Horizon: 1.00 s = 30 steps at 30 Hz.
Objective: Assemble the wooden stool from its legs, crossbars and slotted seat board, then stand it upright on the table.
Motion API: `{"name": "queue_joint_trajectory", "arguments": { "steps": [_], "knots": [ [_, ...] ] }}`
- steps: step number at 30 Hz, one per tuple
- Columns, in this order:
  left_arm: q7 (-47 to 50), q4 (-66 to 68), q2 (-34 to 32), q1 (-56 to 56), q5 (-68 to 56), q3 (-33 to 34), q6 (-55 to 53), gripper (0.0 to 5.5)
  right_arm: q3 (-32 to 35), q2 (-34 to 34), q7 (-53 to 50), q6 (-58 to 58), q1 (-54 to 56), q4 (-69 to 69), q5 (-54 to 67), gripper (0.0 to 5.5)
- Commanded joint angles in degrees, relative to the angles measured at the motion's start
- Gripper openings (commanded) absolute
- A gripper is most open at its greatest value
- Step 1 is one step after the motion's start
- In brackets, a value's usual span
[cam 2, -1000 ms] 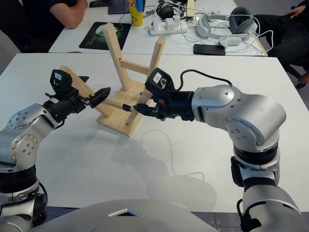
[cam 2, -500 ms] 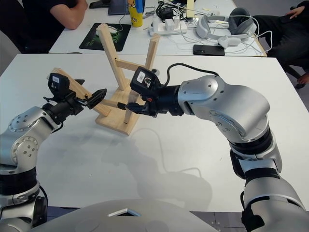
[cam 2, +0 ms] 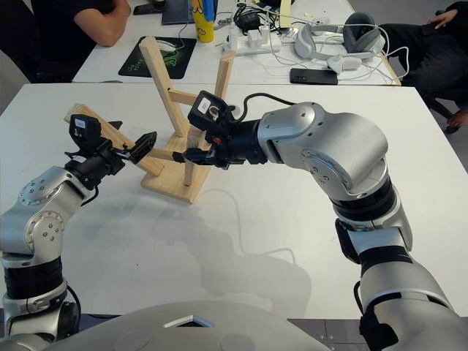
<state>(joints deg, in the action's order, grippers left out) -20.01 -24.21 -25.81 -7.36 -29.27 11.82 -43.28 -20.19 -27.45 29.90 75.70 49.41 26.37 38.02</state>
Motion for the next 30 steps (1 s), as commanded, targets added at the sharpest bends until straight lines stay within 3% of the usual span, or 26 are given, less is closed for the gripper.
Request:
{"name": "queue_joint_trajectory", "arguments": {
  "steps": [1,9,14,23,30],
  "knots": [
    [-4.21,-0.24,2.03,-0.36,-3.16,-5.54,-1.46,5.0,-10.41,3.36,0.18,2.8,-3.68,-5.45,-2.16,2.07],
    [-3.49,0.22,3.88,-0.74,-4.52,-4.09,-0.41,5.0,-12.08,1.87,1.85,2.17,-5.38,-6.06,-3.37,2.07],
    [-3.22,-0.58,9.57,-2.87,-14.38,3.29,-0.09,5.0,-14.4,0.33,2.98,0.41,-5.43,-6.9,-5.61,2.07],
    [-2.54,3.51,14.41,-2.61,-16.34,7.58,-1.61,5.0,-10.48,6.15,4.6,0.57,-1.82,-16.41,-4.65,2.07],
    [-1.47,6.88,16.99,-3.81,-15.41,10.01,-1.8,5.0,-20.05,2.77,7.26,-7.29,1.15,-19.3,-12.09,2.07]
  ]
}}
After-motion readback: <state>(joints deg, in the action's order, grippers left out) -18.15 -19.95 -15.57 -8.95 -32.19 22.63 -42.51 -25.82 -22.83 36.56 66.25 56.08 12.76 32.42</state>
